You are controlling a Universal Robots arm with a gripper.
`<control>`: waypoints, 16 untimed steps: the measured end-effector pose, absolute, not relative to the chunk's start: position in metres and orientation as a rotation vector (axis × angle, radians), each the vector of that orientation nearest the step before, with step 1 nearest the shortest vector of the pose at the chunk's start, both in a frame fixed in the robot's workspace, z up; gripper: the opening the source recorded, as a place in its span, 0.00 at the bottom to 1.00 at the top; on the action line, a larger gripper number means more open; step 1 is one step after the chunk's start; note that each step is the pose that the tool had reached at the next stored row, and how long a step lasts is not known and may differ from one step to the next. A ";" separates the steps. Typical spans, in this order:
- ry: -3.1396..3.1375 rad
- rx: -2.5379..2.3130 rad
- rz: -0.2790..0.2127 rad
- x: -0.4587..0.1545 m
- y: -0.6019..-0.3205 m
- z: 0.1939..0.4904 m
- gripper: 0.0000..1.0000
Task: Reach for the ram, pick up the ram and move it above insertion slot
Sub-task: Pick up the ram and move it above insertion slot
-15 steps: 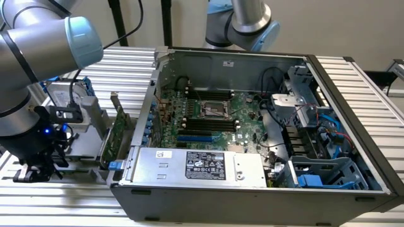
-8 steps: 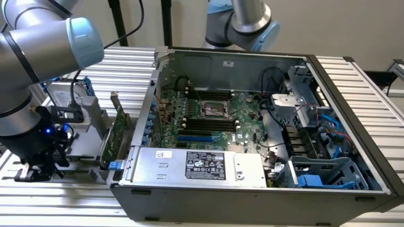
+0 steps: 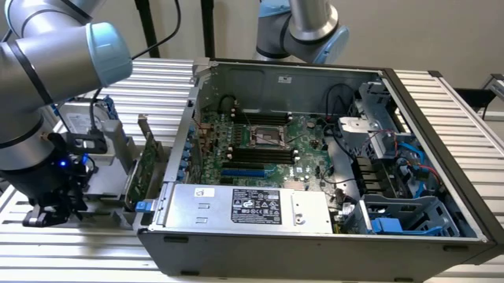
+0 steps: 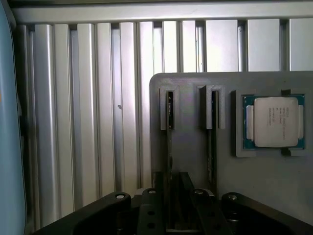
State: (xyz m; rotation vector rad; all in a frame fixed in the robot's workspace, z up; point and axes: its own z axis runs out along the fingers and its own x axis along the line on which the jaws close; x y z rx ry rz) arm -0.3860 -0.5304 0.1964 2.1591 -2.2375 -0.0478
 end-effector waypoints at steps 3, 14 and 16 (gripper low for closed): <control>-2.237 2.159 -0.048 -0.386 -0.530 0.196 0.27; -2.242 2.150 -0.042 -0.386 -0.530 0.196 0.14; -2.248 2.139 -0.038 -0.386 -0.530 0.196 0.14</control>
